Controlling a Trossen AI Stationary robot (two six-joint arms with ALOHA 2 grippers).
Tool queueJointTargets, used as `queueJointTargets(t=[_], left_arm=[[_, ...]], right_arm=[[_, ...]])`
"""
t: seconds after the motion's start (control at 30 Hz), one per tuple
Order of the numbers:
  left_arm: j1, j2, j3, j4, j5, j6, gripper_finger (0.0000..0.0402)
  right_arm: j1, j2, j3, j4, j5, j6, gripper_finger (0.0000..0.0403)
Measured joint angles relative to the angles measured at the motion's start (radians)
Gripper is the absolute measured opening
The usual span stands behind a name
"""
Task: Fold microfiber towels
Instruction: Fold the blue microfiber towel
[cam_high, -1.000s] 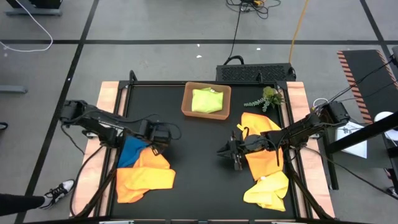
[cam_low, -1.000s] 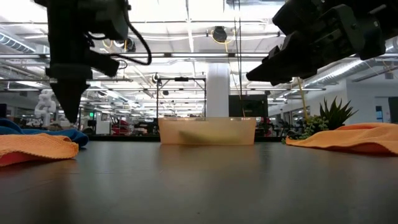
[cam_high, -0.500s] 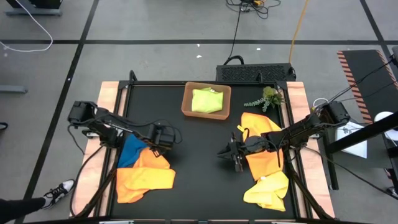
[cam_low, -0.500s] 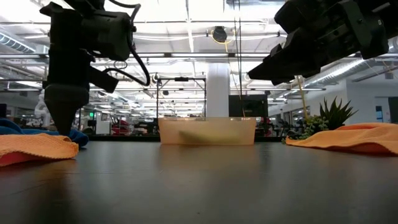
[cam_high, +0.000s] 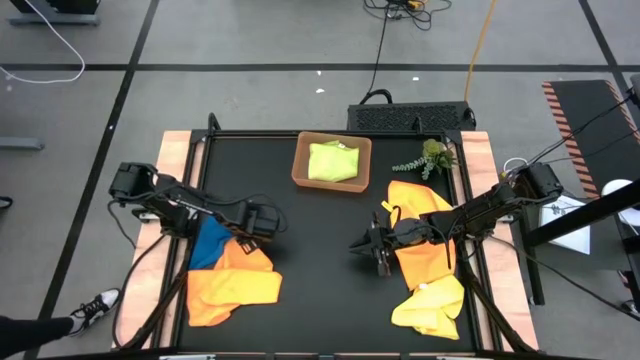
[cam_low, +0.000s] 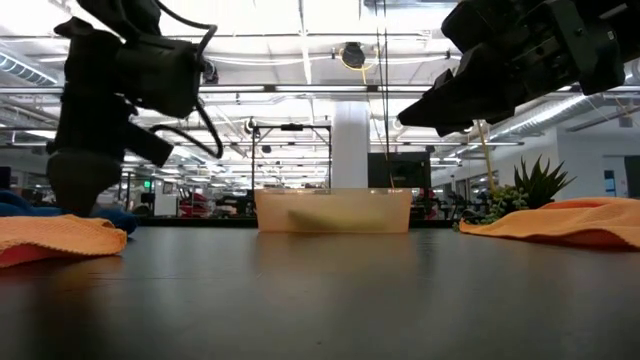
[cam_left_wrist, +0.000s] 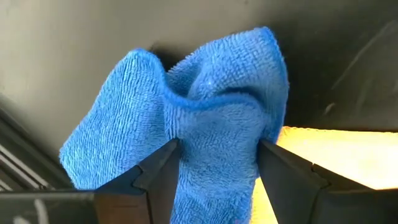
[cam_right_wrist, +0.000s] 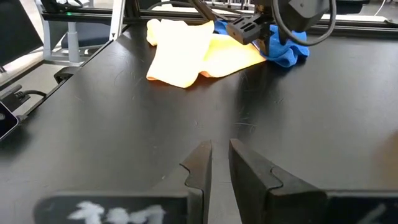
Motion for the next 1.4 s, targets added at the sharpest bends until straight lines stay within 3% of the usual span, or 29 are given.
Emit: queueJointTargets(t=[0.13, 0.23, 0.57, 0.7, 0.97, 1.2, 1.4], left_arm=[[-0.009, 0.000, -0.013, 0.000, 0.004, -0.013, 0.0207], [-0.014, 0.000, -0.013, 0.000, 0.005, -0.010, 0.0180], [-0.013, -0.007, 0.022, -0.003, 0.024, 0.034, 0.0014], [-0.006, -0.010, 0.094, -0.043, 0.013, 0.071, 0.0015], [-0.031, -0.010, 0.381, -0.227, -0.138, 0.132, 0.0007], [-0.090, -0.010, 0.626, -0.235, -0.241, 0.268, 0.0008], [-0.134, -0.010, 0.747, -0.223, -0.305, 0.332, 0.0011]], right_arm=[[0.000, 0.000, 0.000, 0.008, 0.000, 0.000, 0.0045], [0.000, 0.000, 0.000, 0.019, 0.000, -0.002, 0.0045], [0.000, 0.000, 0.000, 0.038, 0.000, -0.012, 0.0045], [0.000, 0.000, 0.000, 0.042, 0.000, -0.012, 0.0045], [0.000, 0.000, 0.000, 0.098, 0.001, -0.026, 0.0045], [-0.001, 0.000, 0.000, 0.178, 0.000, -0.077, 0.0045], [-0.014, -0.001, 0.000, 0.247, 0.000, -0.102, 0.0051]])
